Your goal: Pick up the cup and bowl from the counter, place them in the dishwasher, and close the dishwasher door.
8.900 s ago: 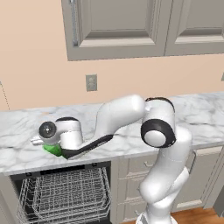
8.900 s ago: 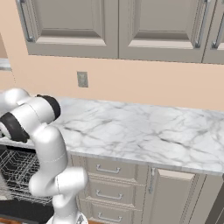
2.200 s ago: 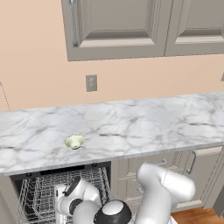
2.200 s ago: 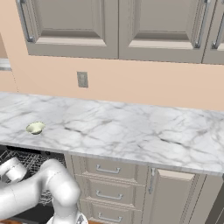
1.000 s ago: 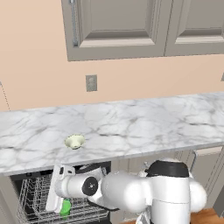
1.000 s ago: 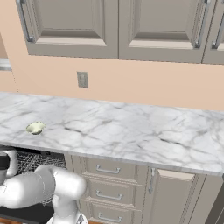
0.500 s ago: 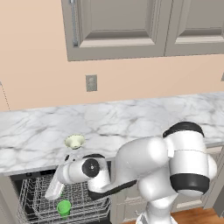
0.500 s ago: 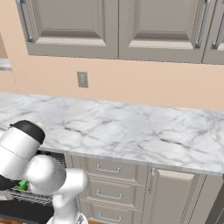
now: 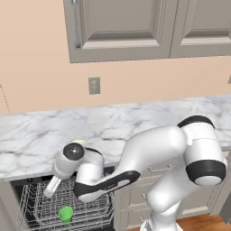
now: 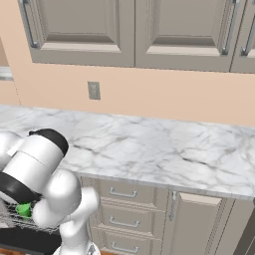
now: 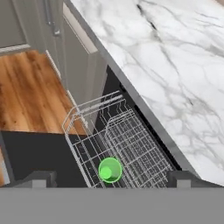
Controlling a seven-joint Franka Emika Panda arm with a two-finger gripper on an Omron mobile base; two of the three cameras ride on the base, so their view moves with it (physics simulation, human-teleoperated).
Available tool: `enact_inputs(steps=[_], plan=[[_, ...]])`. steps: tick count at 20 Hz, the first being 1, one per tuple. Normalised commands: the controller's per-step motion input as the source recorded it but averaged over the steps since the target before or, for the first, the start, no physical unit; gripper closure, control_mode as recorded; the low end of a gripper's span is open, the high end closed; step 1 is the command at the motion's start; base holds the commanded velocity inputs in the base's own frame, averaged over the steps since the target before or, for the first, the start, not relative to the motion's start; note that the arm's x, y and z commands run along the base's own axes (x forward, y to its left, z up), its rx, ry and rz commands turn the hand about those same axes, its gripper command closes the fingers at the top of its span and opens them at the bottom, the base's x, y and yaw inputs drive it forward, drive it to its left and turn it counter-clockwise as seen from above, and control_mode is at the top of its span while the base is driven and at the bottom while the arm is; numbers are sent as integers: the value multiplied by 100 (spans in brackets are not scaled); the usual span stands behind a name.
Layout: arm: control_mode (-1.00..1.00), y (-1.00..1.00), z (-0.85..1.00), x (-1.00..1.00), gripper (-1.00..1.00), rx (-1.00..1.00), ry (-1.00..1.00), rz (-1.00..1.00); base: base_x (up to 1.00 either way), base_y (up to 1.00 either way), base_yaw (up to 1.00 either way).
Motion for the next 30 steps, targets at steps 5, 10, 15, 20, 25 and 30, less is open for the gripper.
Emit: enact_inputs(steps=[5,10,15,20,25,30], plan=[[-100,-13,35,-3,-100,-38,0,-11,0,0,0],[-100,-22,5,0,-100,-34,-2,-3,0,0,0],[-100,-46,0,0,-100,-25,-8,0,0,0,0],[-100,-77,-5,-5,-100,-13,-16,0,0,0,0],[-100,-100,-5,-13,-100,1,-21,2,0,0,0],[-100,-79,2,8,-100,1,-15,3,0,0,0]])
